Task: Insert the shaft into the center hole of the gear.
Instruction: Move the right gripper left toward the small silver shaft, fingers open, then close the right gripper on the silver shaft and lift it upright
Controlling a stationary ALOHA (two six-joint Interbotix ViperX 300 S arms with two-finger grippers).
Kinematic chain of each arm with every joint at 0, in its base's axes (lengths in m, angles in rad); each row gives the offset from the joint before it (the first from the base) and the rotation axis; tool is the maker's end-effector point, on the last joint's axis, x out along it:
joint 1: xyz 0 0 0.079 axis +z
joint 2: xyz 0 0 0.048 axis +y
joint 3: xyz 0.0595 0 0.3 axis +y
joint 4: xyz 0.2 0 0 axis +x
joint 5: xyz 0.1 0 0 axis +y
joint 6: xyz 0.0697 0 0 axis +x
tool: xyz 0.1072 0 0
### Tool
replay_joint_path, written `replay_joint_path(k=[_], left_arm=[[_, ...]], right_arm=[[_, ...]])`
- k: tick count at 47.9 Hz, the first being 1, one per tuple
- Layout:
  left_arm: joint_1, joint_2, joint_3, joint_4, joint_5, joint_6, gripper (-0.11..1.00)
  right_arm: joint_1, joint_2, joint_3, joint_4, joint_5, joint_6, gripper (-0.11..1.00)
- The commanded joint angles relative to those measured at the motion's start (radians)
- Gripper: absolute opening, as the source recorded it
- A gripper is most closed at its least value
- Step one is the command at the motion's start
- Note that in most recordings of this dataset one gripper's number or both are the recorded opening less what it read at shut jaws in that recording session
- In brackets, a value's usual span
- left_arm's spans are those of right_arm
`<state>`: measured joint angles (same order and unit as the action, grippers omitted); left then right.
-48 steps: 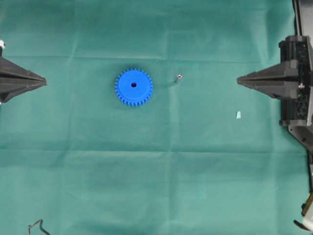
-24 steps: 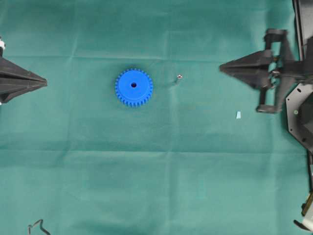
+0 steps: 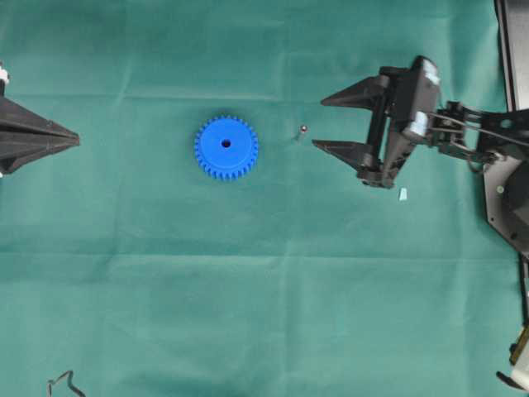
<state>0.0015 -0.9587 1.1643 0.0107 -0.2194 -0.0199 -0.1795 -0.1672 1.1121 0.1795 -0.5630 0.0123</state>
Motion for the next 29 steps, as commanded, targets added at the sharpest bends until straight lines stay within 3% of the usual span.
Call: replay_joint_path(k=[1,18,29], left_arm=[[0.0,0.006,-0.025,0.003,-0.006,0.0,0.0],[0.002,0.008,-0.025,0.003,-0.005,0.0,0.0],[0.0,0.006,-0.025,0.003,-0.005,0.0,0.0]], right_arm=[[0.0,0.046,-0.031,0.011,-0.032,0.0,0.82],[0.0,0.172,-0.072,0.021,-0.055,0.026,0.82],[0.0,0.216,-0.071,0.055,-0.077,0.035,0.82]])
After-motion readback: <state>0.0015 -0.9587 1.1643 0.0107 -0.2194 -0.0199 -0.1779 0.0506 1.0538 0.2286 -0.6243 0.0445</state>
